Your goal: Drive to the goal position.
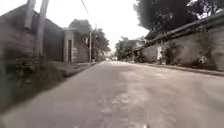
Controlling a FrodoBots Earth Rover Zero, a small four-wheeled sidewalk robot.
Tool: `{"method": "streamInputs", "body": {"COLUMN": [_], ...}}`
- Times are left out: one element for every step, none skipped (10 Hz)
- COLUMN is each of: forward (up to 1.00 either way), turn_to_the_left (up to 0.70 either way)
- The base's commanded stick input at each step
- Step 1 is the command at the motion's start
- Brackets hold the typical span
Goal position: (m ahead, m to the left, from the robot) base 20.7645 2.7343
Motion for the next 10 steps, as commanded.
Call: {"method": "streamInputs", "body": {"forward": [0.85,0.85,0.85,0.85,0.85,0.85,0.85,0.85,0.85,0.85], "turn_to_the_left": [0.00,0.00,0.00,0.00,0.00,0.00,0.00,0.00,0.00,0.00]}}
